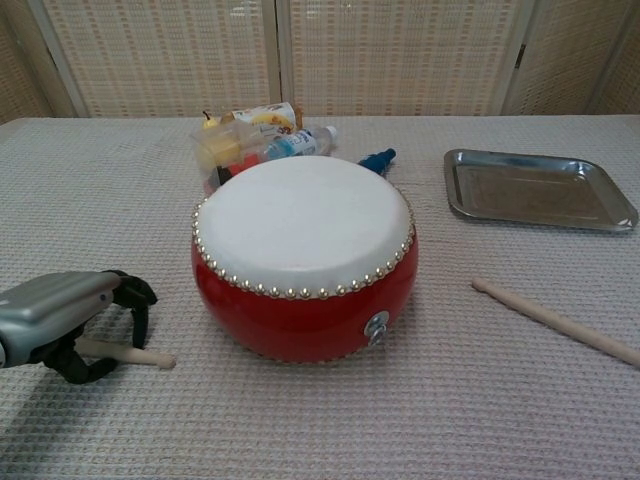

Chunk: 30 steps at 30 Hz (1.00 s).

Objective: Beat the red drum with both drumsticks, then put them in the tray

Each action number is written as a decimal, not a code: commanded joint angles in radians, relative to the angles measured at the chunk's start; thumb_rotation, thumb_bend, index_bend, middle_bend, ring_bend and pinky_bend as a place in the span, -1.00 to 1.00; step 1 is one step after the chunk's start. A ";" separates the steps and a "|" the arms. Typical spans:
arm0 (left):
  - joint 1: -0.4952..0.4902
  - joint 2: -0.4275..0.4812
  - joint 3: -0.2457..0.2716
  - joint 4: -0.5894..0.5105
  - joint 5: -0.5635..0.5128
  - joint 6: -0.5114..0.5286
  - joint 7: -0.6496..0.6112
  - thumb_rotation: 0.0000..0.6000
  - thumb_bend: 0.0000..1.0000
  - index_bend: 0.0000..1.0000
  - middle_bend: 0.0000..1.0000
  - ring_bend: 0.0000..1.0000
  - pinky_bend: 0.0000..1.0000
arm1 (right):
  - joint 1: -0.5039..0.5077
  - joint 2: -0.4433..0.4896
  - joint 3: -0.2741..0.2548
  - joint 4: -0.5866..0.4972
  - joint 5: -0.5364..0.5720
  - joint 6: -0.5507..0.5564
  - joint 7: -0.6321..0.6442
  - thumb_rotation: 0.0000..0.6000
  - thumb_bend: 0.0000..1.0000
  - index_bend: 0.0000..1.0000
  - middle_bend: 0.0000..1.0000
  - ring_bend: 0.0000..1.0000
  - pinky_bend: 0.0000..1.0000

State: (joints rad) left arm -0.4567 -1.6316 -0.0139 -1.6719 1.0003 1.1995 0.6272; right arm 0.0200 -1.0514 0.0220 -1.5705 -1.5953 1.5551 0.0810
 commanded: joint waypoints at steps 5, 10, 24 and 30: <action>0.021 0.020 -0.007 -0.016 0.036 -0.003 -0.094 1.00 -0.34 0.14 -0.54 -0.76 -0.70 | 0.000 0.002 0.000 -0.002 -0.001 0.001 0.000 1.00 -0.61 -0.76 -0.83 -0.91 -0.68; 0.045 0.072 -0.025 -0.066 0.068 -0.015 -0.239 1.00 -0.34 0.16 -0.52 -0.73 -0.67 | -0.001 0.003 -0.001 -0.005 -0.004 0.005 -0.003 1.00 -0.61 -0.76 -0.83 -0.91 -0.68; 0.130 0.373 -0.141 -0.161 0.218 -0.228 -1.187 1.00 -0.34 0.18 -0.45 -0.70 -0.66 | -0.001 0.008 -0.003 -0.020 -0.019 0.012 -0.018 1.00 -0.61 -0.76 -0.83 -0.91 -0.68; 0.139 0.445 -0.150 -0.077 0.385 -0.315 -1.694 1.00 -0.34 0.19 -0.41 -0.65 -0.63 | -0.002 0.028 0.005 -0.042 -0.025 0.031 -0.025 1.00 -0.61 -0.76 -0.83 -0.91 -0.68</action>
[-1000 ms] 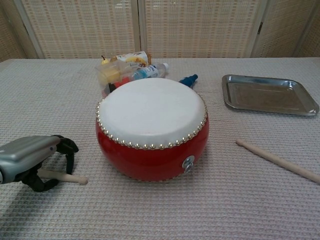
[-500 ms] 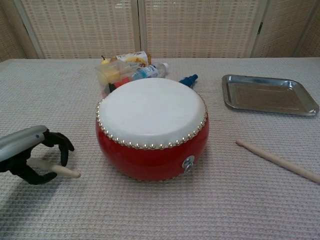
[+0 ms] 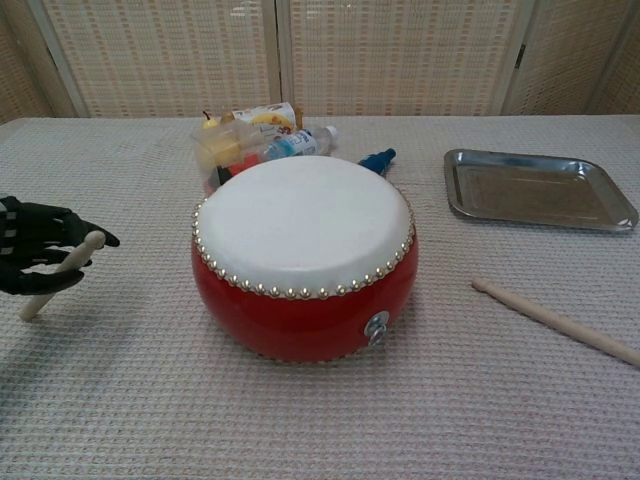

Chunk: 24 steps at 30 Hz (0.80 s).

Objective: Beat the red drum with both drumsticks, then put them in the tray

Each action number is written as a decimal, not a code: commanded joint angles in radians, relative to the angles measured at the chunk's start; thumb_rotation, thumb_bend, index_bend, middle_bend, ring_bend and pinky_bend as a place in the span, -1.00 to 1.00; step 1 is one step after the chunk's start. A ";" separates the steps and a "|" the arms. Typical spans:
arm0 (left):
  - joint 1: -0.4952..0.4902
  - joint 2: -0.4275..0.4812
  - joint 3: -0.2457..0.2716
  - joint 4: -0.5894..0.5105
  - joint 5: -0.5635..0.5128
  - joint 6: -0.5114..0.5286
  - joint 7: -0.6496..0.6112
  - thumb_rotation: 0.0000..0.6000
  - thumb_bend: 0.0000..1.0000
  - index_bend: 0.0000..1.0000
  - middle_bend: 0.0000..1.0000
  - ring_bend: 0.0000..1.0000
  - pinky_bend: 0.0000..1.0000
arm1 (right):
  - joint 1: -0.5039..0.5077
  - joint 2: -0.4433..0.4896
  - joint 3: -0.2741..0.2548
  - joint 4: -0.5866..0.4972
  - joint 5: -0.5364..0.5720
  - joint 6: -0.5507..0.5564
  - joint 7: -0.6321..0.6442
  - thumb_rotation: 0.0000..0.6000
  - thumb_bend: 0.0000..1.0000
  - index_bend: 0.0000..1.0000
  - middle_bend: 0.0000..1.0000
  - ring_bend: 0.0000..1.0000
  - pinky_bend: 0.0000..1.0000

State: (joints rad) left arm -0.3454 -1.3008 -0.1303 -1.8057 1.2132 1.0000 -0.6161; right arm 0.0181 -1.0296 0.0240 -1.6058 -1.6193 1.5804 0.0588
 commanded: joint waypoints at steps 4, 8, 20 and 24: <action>0.019 0.116 -0.020 0.130 0.252 -0.117 -0.690 1.00 -0.34 0.20 -0.36 -0.57 -0.62 | 0.001 0.021 0.008 -0.021 -0.011 0.015 -0.011 1.00 -0.61 -0.75 -0.83 -0.91 -0.68; 0.001 0.116 0.002 0.203 0.316 -0.107 -0.920 1.00 -0.34 0.21 -0.33 -0.55 -0.62 | 0.003 0.031 0.011 -0.033 -0.017 0.019 -0.020 1.00 -0.61 -0.75 -0.83 -0.91 -0.68; -0.056 0.089 0.088 0.379 0.414 -0.048 -1.394 1.00 -0.34 0.21 -0.27 -0.44 -0.62 | 0.000 0.031 0.013 -0.033 -0.017 0.029 -0.012 1.00 -0.61 -0.75 -0.83 -0.91 -0.68; -0.065 0.074 0.112 0.425 0.428 -0.012 -1.500 1.00 -0.31 0.19 -0.26 -0.43 -0.60 | -0.004 0.030 0.012 -0.028 -0.017 0.035 -0.009 1.00 -0.61 -0.76 -0.83 -0.91 -0.68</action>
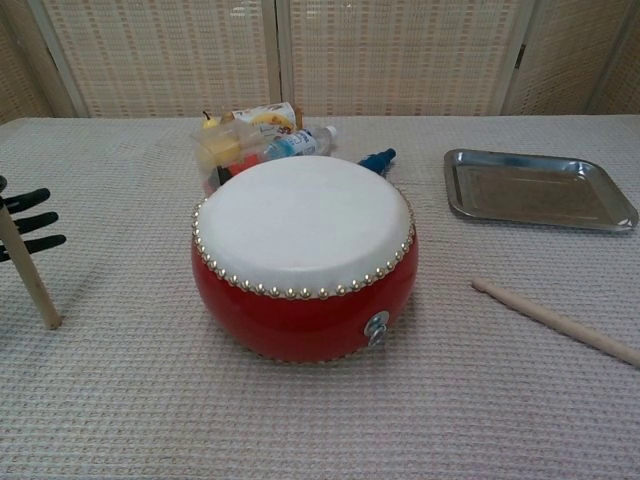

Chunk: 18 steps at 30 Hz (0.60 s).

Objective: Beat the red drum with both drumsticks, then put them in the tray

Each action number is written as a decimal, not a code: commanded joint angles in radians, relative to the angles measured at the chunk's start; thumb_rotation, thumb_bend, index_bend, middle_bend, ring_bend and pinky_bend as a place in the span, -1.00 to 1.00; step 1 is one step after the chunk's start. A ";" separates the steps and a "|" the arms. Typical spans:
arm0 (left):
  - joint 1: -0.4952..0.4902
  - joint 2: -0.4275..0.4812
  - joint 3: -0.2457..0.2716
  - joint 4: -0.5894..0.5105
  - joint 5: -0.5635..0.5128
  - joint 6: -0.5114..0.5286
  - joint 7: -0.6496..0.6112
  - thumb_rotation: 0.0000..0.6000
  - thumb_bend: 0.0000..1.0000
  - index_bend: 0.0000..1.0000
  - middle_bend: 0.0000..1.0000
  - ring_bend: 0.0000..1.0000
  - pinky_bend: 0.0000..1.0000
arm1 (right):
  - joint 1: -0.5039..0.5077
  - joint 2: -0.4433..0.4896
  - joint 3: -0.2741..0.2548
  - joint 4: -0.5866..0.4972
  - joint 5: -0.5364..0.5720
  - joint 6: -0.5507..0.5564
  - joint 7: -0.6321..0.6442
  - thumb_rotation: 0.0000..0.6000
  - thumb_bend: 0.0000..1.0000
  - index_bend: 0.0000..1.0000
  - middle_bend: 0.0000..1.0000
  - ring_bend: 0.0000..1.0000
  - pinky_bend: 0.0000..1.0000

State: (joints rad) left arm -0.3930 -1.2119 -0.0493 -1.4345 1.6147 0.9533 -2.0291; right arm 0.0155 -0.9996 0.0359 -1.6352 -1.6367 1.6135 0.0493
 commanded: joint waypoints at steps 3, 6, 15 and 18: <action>-0.026 -0.029 0.048 0.093 0.032 0.054 -0.149 1.00 -0.30 0.15 -0.26 -0.40 -0.53 | -0.003 -0.002 0.000 0.005 0.002 0.004 0.006 1.00 -0.61 -0.77 -0.83 -0.91 -0.68; -0.032 -0.047 0.054 0.125 0.013 0.058 -0.174 1.00 -0.30 0.13 -0.24 -0.39 -0.44 | -0.004 -0.003 -0.001 0.009 0.002 0.004 0.009 1.00 -0.61 -0.78 -0.83 -0.91 -0.68; -0.040 -0.097 0.076 0.207 0.006 0.100 -0.283 1.00 -0.24 0.06 -0.15 -0.30 -0.23 | -0.007 -0.006 0.000 0.017 0.009 0.004 0.017 1.00 -0.61 -0.78 -0.83 -0.91 -0.68; -0.046 -0.105 0.082 0.213 0.003 0.108 -0.281 1.00 -0.24 -0.01 -0.14 -0.30 -0.23 | -0.006 -0.006 0.000 0.018 0.009 0.003 0.018 1.00 -0.61 -0.78 -0.83 -0.91 -0.68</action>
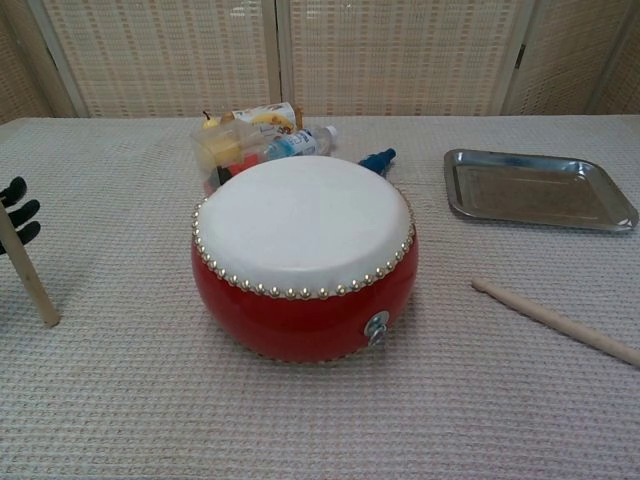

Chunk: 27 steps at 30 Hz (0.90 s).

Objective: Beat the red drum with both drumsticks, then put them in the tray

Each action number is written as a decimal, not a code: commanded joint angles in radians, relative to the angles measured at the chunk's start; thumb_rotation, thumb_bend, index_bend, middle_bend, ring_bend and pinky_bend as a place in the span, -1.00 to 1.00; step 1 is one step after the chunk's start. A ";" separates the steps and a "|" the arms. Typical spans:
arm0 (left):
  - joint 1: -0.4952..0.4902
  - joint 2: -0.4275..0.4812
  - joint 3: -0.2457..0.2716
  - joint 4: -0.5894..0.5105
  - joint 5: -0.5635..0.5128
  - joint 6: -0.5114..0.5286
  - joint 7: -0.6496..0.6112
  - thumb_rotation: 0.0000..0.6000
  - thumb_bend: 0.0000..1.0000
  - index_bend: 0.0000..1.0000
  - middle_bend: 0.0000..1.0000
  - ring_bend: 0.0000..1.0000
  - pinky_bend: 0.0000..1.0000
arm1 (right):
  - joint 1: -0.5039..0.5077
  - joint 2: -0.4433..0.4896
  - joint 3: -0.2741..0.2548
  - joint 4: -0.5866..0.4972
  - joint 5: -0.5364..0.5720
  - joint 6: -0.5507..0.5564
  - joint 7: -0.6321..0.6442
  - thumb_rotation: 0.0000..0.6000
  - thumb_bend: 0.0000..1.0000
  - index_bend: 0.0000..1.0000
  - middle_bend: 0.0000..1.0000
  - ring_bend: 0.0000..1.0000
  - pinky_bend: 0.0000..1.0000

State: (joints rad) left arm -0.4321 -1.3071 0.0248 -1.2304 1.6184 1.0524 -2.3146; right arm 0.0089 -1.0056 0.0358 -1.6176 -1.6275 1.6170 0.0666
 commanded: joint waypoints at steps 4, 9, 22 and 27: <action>-0.017 -0.017 0.006 0.013 -0.025 -0.006 0.012 1.00 -0.23 -0.08 -0.14 -0.28 -0.22 | 0.001 0.001 0.001 0.000 0.003 -0.004 -0.001 1.00 -0.61 -0.78 -0.83 -0.91 -0.68; -0.017 -0.025 0.004 0.016 -0.055 -0.018 0.023 1.00 -0.23 -0.09 -0.10 -0.22 -0.19 | 0.000 -0.001 0.002 0.002 0.009 -0.006 0.001 1.00 -0.61 -0.78 -0.83 -0.91 -0.68; -0.001 -0.034 0.009 0.051 -0.069 0.006 -0.018 1.00 -0.22 -0.05 0.09 -0.02 -0.15 | 0.005 -0.003 0.002 0.001 0.011 -0.018 -0.001 1.00 -0.61 -0.78 -0.83 -0.91 -0.68; 0.005 -0.032 0.011 0.074 -0.064 0.023 -0.042 1.00 -0.23 -0.05 0.09 -0.01 -0.14 | 0.005 -0.002 0.001 -0.002 0.011 -0.018 -0.004 1.00 -0.61 -0.79 -0.83 -0.91 -0.68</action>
State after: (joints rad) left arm -0.4292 -1.3397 0.0344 -1.1595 1.5533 1.0731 -2.3555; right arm 0.0141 -1.0078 0.0369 -1.6192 -1.6169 1.5987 0.0622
